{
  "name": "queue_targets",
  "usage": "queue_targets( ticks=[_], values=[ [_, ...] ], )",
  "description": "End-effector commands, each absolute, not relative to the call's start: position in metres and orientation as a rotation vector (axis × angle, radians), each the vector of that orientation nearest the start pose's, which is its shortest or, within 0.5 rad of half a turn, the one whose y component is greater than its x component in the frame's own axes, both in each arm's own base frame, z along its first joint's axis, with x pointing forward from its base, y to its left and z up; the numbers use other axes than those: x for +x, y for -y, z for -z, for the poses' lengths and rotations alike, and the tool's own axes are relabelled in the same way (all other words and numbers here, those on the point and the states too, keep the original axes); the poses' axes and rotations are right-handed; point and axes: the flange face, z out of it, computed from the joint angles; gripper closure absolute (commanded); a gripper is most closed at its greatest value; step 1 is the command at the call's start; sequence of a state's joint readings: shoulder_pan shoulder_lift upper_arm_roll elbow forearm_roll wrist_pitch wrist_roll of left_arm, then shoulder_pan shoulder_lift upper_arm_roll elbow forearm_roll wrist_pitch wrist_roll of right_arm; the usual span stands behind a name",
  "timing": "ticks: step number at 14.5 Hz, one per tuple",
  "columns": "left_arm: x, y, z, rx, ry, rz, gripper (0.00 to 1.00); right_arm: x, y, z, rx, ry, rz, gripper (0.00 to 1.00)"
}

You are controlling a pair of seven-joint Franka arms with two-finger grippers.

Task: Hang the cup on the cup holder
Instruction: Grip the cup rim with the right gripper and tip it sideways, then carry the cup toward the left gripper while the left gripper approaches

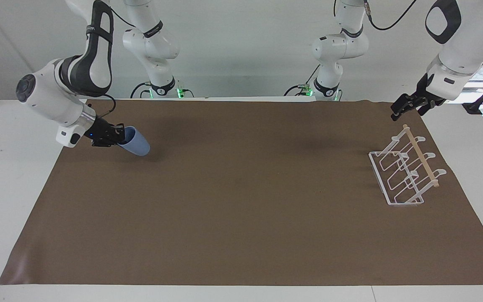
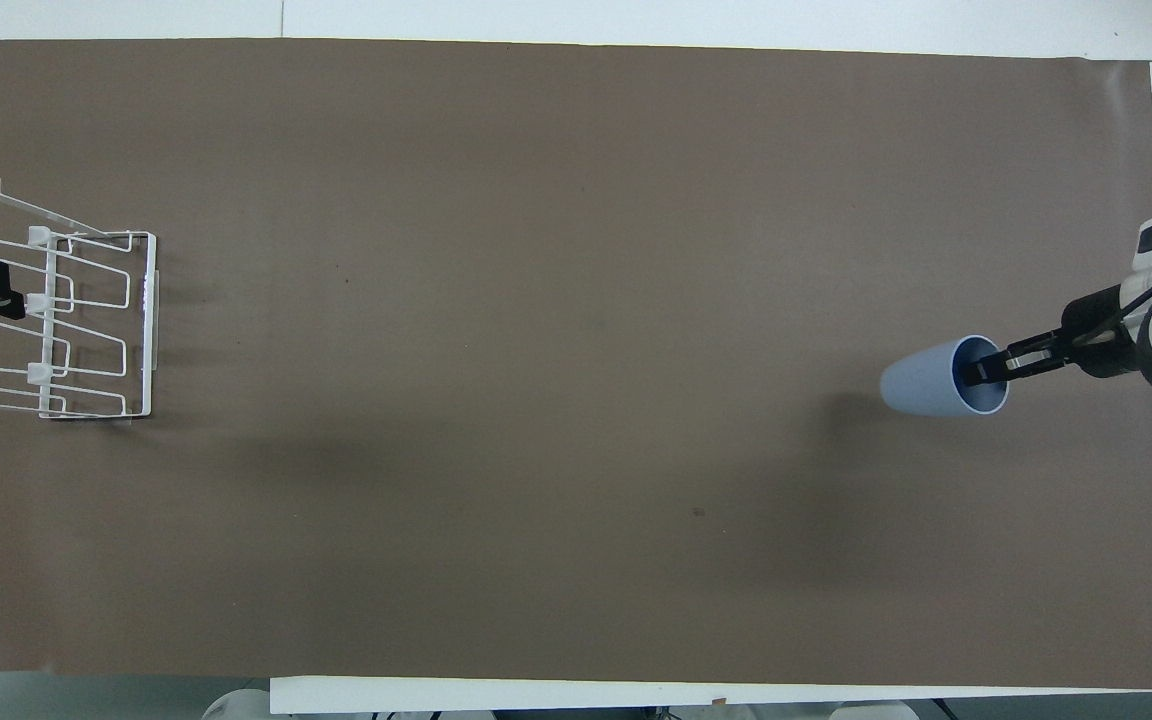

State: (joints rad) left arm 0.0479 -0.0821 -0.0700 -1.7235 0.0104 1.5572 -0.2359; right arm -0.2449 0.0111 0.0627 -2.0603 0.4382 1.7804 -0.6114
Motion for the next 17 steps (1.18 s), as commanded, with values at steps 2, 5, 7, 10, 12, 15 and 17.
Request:
queue_targets(
  ticks=[2, 5, 7, 10, 12, 15, 17],
  values=[
    [0.519, 0.028, -0.591, -3.032, 0.681, -0.118, 0.0, 0.528, -0.02, -0.427, -2.444, 0.245, -0.119, 1.0],
    [0.515, 0.07, -0.594, -2.949, 1.084, -0.142, 0.0, 0.535, -0.091, -0.439, -2.289, 0.039, -0.112, 1.0],
    [0.512, 0.094, -0.595, -2.887, 1.341, -0.192, 0.0, 0.535, -0.142, -0.447, -2.201, -0.049, -0.107, 1.0],
    [0.504, 0.141, -0.597, -2.802, 1.6, -0.269, 0.0, 0.521, -0.22, -0.451, -2.074, -0.181, -0.112, 1.0],
    [0.498, 0.167, -0.604, -2.738, 1.779, -0.368, 0.0, 0.507, -0.261, -0.45, -2.01, -0.254, -0.11, 1.0],
    [0.481, 0.219, -0.609, -2.694, 1.883, -0.465, 0.0, 0.486, -0.306, -0.452, -1.896, -0.357, -0.148, 1.0],
    [0.474, 0.241, -0.61, -2.653, 1.974, -0.48, 0.0, 0.475, -0.326, -0.451, -1.876, -0.388, -0.143, 1.0]
  ],
)
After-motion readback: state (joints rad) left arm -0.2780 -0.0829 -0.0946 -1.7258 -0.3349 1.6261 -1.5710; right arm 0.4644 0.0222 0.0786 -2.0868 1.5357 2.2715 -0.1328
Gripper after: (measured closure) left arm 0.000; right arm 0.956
